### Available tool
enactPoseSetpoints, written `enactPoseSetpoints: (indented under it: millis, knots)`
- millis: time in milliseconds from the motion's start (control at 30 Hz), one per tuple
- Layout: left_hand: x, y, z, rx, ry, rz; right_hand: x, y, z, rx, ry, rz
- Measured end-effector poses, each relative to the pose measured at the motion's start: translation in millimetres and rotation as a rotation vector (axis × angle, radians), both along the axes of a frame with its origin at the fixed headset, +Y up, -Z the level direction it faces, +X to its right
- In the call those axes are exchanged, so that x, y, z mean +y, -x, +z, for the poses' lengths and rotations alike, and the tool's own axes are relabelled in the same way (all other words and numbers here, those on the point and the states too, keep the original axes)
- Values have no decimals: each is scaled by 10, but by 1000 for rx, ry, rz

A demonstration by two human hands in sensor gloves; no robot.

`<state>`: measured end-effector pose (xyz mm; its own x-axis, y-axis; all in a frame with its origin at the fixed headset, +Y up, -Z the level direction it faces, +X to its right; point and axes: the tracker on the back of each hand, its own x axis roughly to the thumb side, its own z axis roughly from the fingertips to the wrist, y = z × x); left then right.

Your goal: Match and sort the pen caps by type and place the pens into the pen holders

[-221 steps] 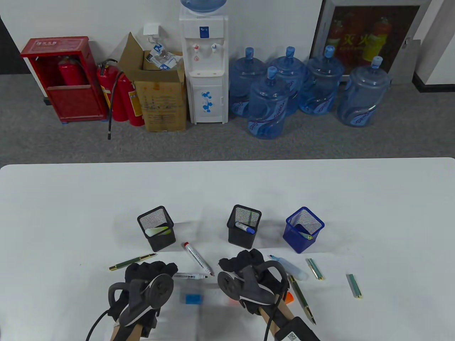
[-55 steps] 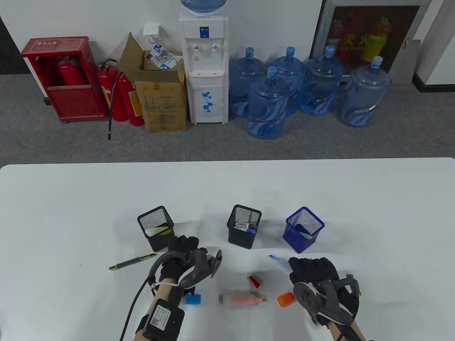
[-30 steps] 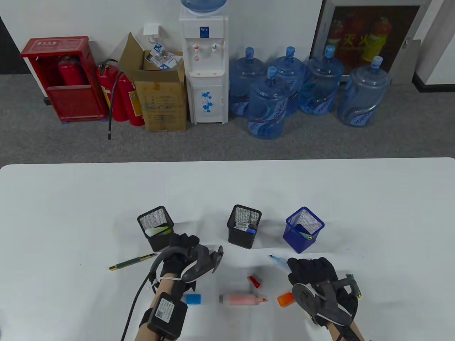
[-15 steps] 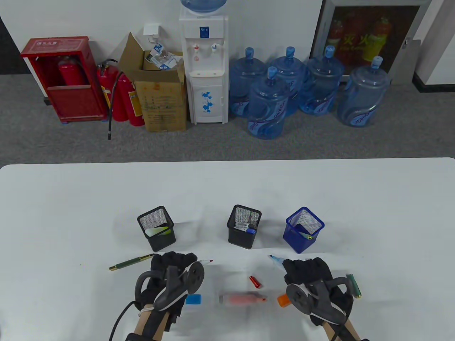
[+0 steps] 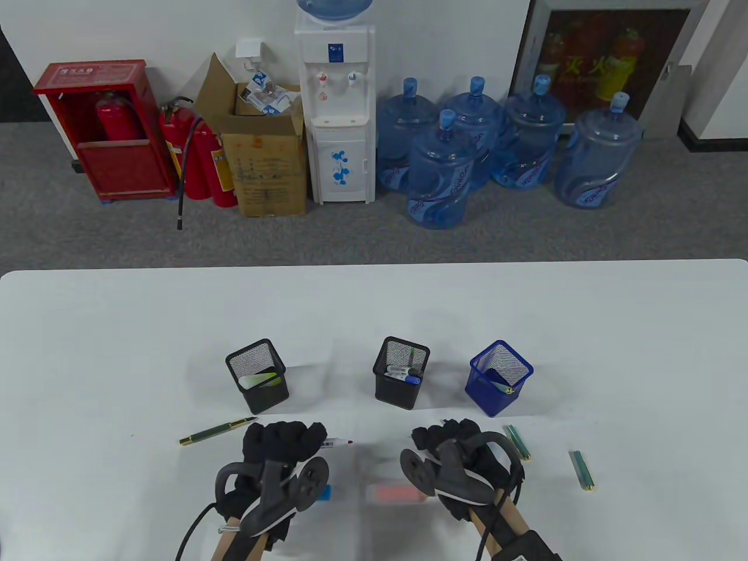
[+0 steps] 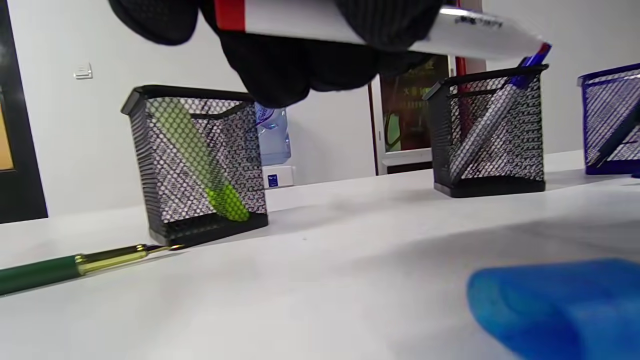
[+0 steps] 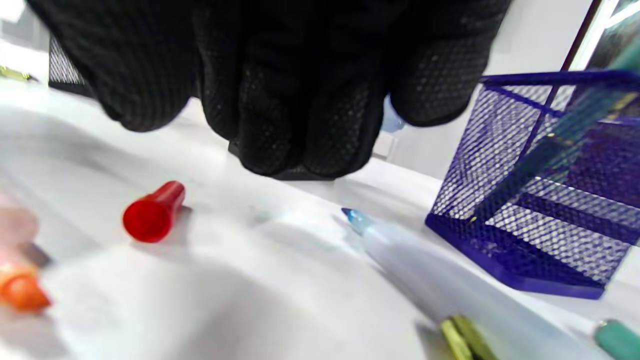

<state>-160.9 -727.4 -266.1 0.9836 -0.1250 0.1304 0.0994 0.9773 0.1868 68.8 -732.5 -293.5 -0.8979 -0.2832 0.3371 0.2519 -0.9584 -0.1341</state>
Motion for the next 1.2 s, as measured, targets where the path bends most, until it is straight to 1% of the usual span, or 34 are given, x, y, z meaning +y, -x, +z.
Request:
enactPoseSetpoints:
  millis: [133,300,333,367,500,567,667,733,767,833,867,933,1033,1200]
  knots:
    - [23,7,12,-6,5,27,-74,122,-90,-37,77,30]
    - [-9,-48,16,-19,16,7,-168,179,-148,-62,125,88]
    - [-17,-56,16,-25,19,3,-182,192,-144,-60,125,101]
    - [-22,-62,17,-27,19,0,-184,202,-134,-48,86,94]
    - [-33,-75,18,-31,24,-6,-216,230,-128,-42,97,146]
    - [-25,-77,23,-32,29,0,-181,203,-122,-48,88,129]
    - [-23,-73,24,-38,21,12,-26,110,-75,-39,76,-44]
    - [-13,-82,31,-40,-3,16,100,31,-21,-27,33,-176]
    - [-3,-102,38,-37,-19,13,173,-30,28,-7,4,-281]
    - [21,-137,61,-45,-39,11,253,-121,102,2,-68,-446]
    - [32,-157,73,-55,-49,17,276,-160,132,8,-81,-508]
    - [53,-204,103,-71,-64,41,291,-262,205,10,-105,-685]
    - [52,-257,125,-93,-67,62,250,-346,259,1,-111,-806]
    - [42,-320,151,-117,-75,43,86,-411,272,-51,-14,-980]
